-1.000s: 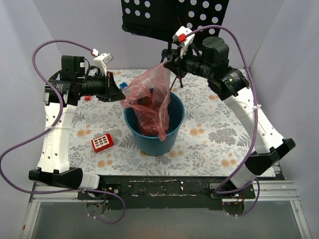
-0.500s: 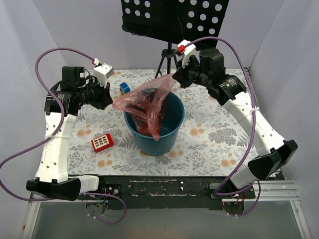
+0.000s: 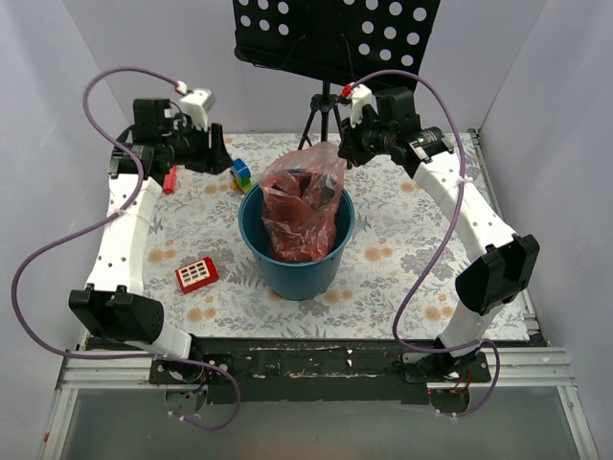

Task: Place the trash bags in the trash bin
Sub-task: Place the trash bag in the trash bin.

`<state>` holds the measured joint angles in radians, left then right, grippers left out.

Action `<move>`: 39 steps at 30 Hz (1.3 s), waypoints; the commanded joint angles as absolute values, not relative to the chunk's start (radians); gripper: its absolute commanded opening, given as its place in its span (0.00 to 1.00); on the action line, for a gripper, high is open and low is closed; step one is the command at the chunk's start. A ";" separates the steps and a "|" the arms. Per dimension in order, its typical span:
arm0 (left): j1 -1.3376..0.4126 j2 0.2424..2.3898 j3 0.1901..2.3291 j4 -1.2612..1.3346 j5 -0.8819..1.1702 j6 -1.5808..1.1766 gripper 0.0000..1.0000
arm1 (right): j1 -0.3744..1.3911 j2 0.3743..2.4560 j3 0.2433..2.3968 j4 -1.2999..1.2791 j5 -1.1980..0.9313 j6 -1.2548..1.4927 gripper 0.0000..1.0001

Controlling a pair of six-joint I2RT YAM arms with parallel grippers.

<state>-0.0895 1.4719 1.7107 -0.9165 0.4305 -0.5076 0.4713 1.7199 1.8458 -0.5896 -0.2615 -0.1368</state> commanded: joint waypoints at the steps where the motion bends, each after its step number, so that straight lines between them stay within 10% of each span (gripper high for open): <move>1: -0.003 1.434 1.945 -0.949 0.653 -0.814 0.72 | 0.474 1.678 1.895 -0.575 -0.322 -0.100 0.01; 6: -0.018 1.342 1.817 -0.992 0.920 -0.962 0.88 | 0.474 1.666 1.870 -0.554 -0.307 -0.078 0.01; 15: -0.225 1.413 1.839 -1.035 0.789 -0.907 0.87 | 0.474 1.677 1.873 -0.545 -0.295 -0.066 0.01; 20: -0.233 1.488 1.845 -1.091 0.678 -0.853 0.63 | 0.474 1.658 1.850 -0.541 -0.295 -0.075 0.01; 25: -0.219 1.505 1.903 -1.118 0.536 -0.775 0.00 | 0.474 1.637 1.844 -0.555 -0.301 -0.124 0.01; 39: 0.038 1.779 1.910 -1.250 0.811 -0.575 0.00 | 0.446 1.781 1.964 -0.647 -0.397 -0.235 0.01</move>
<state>0.0566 1.7298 1.9751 -1.1652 0.6785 -0.6800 0.4511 1.7344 1.9079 -0.6170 -0.3511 -0.2001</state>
